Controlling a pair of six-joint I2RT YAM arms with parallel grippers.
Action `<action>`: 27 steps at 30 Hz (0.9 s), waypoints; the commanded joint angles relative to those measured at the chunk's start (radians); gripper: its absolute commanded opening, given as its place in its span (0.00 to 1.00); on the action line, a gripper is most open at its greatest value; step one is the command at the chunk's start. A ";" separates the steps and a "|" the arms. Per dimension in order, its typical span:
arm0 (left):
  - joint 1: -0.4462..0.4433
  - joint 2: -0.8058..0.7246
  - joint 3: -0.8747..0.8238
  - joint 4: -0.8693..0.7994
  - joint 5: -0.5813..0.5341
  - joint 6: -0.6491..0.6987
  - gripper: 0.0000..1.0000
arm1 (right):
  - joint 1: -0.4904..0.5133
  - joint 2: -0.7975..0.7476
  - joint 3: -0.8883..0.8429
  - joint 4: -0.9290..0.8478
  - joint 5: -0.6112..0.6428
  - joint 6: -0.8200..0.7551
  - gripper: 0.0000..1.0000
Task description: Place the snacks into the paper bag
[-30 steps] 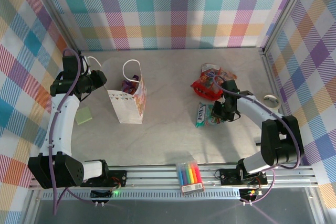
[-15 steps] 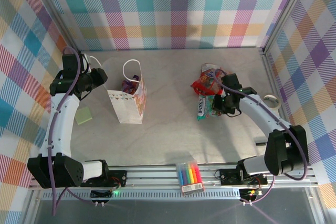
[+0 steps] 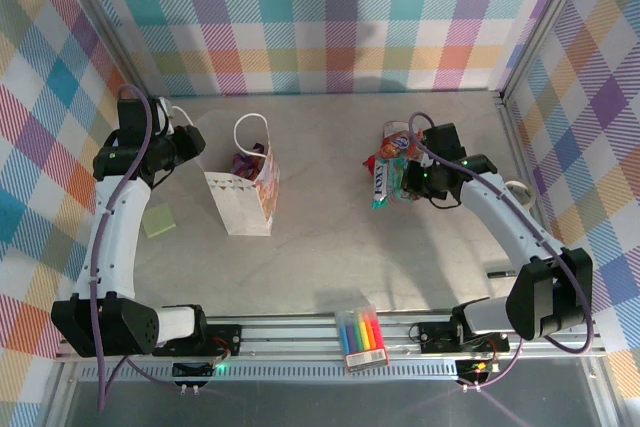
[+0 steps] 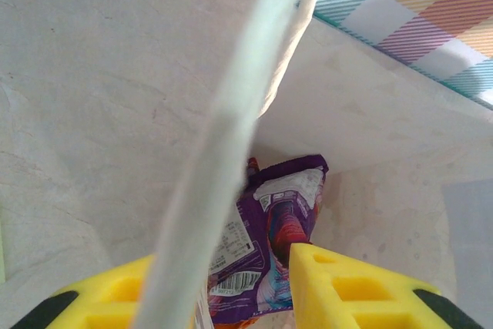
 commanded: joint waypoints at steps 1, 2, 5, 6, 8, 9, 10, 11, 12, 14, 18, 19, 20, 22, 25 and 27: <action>-0.006 0.005 0.041 -0.006 -0.013 -0.021 0.36 | 0.015 -0.003 0.070 0.005 -0.006 -0.020 0.12; -0.006 0.005 0.044 -0.004 -0.016 -0.021 0.36 | 0.018 0.000 0.085 0.006 -0.008 -0.023 0.12; -0.007 0.005 0.050 -0.001 -0.030 -0.031 0.36 | 0.030 0.015 0.135 0.006 -0.015 -0.036 0.12; -0.007 0.005 0.050 -0.001 -0.030 -0.036 0.36 | 0.035 0.021 0.156 0.006 -0.017 -0.043 0.12; -0.006 0.003 0.049 0.004 -0.026 -0.048 0.36 | 0.042 0.033 0.189 0.011 -0.017 -0.058 0.12; -0.006 0.002 0.047 0.008 -0.025 -0.052 0.36 | 0.045 0.041 0.210 0.011 -0.016 -0.065 0.12; -0.006 0.000 0.046 0.011 -0.026 -0.055 0.36 | 0.048 0.048 0.225 0.012 -0.017 -0.070 0.12; -0.006 -0.001 0.044 0.012 -0.031 -0.057 0.36 | 0.051 0.058 0.243 0.011 -0.017 -0.077 0.12; -0.006 -0.002 0.045 0.013 -0.034 -0.057 0.36 | 0.054 0.066 0.260 0.010 -0.020 -0.083 0.12; -0.006 0.000 0.042 0.014 -0.038 -0.057 0.36 | 0.063 0.082 0.288 0.012 -0.024 -0.093 0.12; -0.006 0.000 0.039 0.018 -0.047 -0.059 0.36 | 0.081 0.107 0.356 0.015 -0.035 -0.109 0.11; -0.006 0.000 0.039 0.019 -0.052 -0.061 0.36 | 0.086 0.113 0.376 0.015 -0.038 -0.114 0.11; -0.006 -0.001 0.039 0.019 -0.055 -0.060 0.36 | 0.089 0.120 0.395 0.016 -0.039 -0.120 0.11; -0.007 -0.003 0.039 0.022 -0.060 -0.062 0.36 | 0.100 0.137 0.440 0.017 -0.045 -0.130 0.11; -0.007 -0.005 0.034 0.033 -0.043 -0.070 0.36 | 0.112 0.172 0.521 0.012 -0.045 -0.145 0.11; -0.006 -0.006 0.033 0.041 -0.025 -0.078 0.36 | 0.123 0.193 0.568 0.020 -0.049 -0.153 0.11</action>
